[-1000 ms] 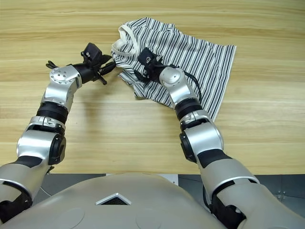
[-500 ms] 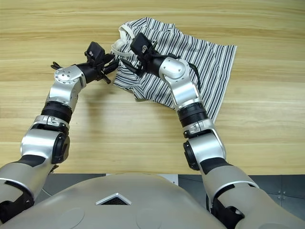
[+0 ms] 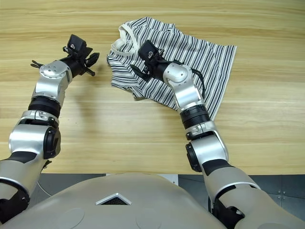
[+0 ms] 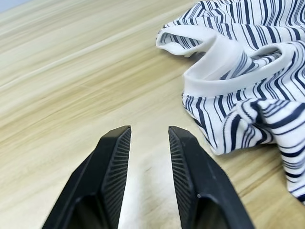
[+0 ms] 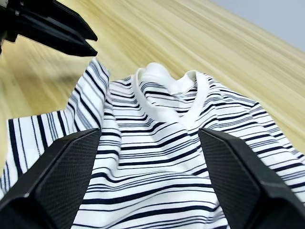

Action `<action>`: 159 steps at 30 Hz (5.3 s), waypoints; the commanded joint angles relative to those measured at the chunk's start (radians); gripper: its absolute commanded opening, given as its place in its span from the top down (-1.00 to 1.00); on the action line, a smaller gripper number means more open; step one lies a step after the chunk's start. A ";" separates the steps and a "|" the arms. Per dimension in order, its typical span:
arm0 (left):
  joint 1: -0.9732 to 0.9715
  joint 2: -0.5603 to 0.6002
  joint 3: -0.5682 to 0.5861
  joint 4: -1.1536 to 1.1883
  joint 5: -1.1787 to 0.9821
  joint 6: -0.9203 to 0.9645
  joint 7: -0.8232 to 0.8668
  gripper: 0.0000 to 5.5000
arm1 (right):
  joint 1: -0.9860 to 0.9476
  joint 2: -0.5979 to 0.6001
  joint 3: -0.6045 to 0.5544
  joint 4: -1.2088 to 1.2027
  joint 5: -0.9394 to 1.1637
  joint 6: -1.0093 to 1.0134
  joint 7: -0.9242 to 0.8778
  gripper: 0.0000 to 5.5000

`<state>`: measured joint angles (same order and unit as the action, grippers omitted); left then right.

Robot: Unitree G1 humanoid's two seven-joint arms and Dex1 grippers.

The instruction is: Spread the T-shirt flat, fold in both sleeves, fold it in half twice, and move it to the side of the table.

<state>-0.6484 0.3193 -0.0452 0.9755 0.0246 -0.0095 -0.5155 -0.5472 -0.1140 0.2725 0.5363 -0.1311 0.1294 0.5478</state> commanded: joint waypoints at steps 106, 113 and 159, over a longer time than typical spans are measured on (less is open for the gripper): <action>-0.252 0.140 0.093 0.084 -0.141 -0.192 -0.400 0.47 | 0.604 -0.531 0.017 -0.602 0.429 0.492 0.605 -0.37; -0.235 0.137 0.092 0.088 -0.142 -0.208 -0.405 0.47 | 0.582 -0.472 0.004 -0.685 0.472 0.597 0.471 -0.37; 0.054 0.078 0.086 -0.478 -0.278 -0.045 -0.467 0.47 | -0.384 -0.064 -0.253 0.799 0.114 0.022 -0.473 -0.37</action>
<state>-0.6011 0.3912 0.0413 0.4941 -0.2594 -0.0568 -0.9959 -0.9295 -0.1620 0.0422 1.3194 -0.0149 0.1467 0.1057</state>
